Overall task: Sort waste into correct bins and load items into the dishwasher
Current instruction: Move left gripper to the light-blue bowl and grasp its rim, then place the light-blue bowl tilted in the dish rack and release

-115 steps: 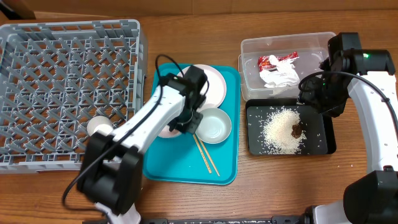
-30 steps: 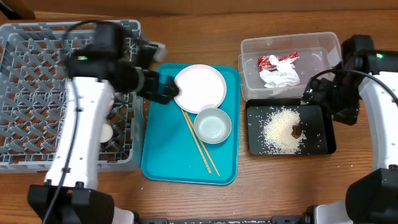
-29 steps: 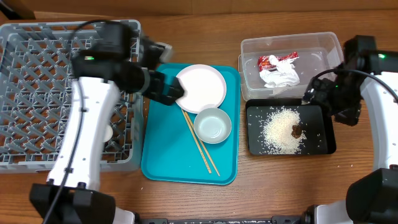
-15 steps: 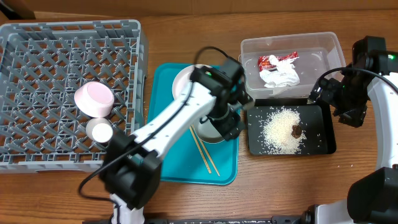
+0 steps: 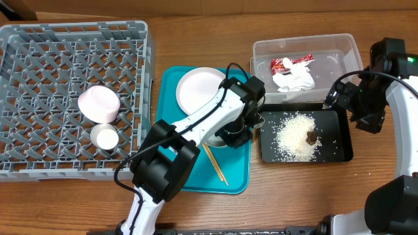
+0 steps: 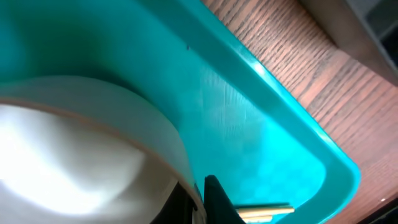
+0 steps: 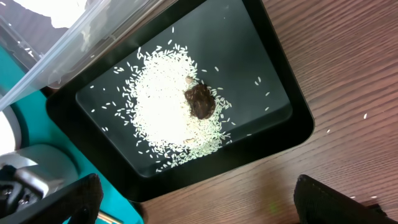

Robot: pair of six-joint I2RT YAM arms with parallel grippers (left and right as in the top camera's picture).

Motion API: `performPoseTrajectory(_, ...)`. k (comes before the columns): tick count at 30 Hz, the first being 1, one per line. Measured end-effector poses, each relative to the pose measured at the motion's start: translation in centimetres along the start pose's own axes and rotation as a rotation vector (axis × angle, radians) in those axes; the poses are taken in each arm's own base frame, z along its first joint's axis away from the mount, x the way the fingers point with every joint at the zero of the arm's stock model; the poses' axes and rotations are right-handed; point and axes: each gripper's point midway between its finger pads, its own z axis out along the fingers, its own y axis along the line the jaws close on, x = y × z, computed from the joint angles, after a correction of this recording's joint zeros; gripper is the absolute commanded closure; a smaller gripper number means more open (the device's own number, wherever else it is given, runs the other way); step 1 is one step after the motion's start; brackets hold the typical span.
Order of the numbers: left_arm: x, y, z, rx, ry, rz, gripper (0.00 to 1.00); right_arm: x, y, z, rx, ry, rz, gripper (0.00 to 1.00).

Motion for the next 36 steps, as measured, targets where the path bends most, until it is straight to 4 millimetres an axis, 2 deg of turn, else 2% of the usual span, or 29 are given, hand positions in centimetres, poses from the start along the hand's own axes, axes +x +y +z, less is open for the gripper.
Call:
performPoseTrajectory(3, -0.4, 0.2, -0.9, -0.007, -0.015, -0.006, 0.96, 0.0, 0.0, 0.0, 0.000, 0.001, 0.000, 0.00)
performPoseTrajectory(5, -1.4, 0.8, -2.8, -0.005, -0.082, -0.023, 0.96, 0.0, 0.0, 0.0, 0.000, 0.001, 0.000, 0.00)
performPoseTrajectory(7, -1.6, 2.4, -5.7, -0.006, -0.167, -0.069, 0.96, 0.0, 0.0, 0.0, 0.000, 0.001, 0.000, 0.00)
performPoseTrajectory(8, -1.4, 3.4, -7.7, -0.004, -0.223, -0.102, 0.96, 0.0, 0.0, 0.0, 0.000, 0.001, 0.000, 0.00)
performPoseTrajectory(11, 0.8, 8.4, -15.3, -0.027, -0.444, -0.233, 0.96, 0.0, 0.0, 0.0, 0.000, 0.001, 0.000, 0.00)
performPoseTrajectory(12, 2.7, 11.4, -18.9, -0.037, -0.558, -0.300, 0.96, 0.0, 0.0, 0.0, 0.000, 0.000, 0.000, 0.00)
performPoseTrajectory(13, 3.2, 12.2, -19.9, -0.035, -0.594, -0.315, 0.96, 0.0, 0.0, 0.0, 0.000, 0.000, 0.000, 0.00)
performPoseTrajectory(15, 5.1, 15.1, -22.0, -0.006, -0.696, -0.369, 0.96, 0.0, 0.0, 0.0, 0.000, 0.000, 0.000, 0.00)
performPoseTrajectory(21, 9.8, 22.3, -24.3, 0.107, -0.912, -0.467, 0.96, 0.0, 0.0, 0.0, -0.003, 0.001, 0.000, 0.00)
performPoseTrajectory(25, 11.2, 25.3, -24.5, 0.131, -1.012, -0.441, 0.96, 0.0, 0.0, 0.0, -0.003, 0.001, 0.000, 0.00)
performPoseTrajectory(29, 12.1, 28.0, -23.6, 0.152, -1.077, -0.422, 0.96, 0.0, 0.0, 0.0, -0.003, 0.001, 0.000, 0.00)
performPoseTrajectory(36, 12.0, 31.6, -20.7, 0.360, -1.235, -0.405, 0.96, 0.0, 0.0, 0.0, -0.003, 0.001, 0.000, 0.00)
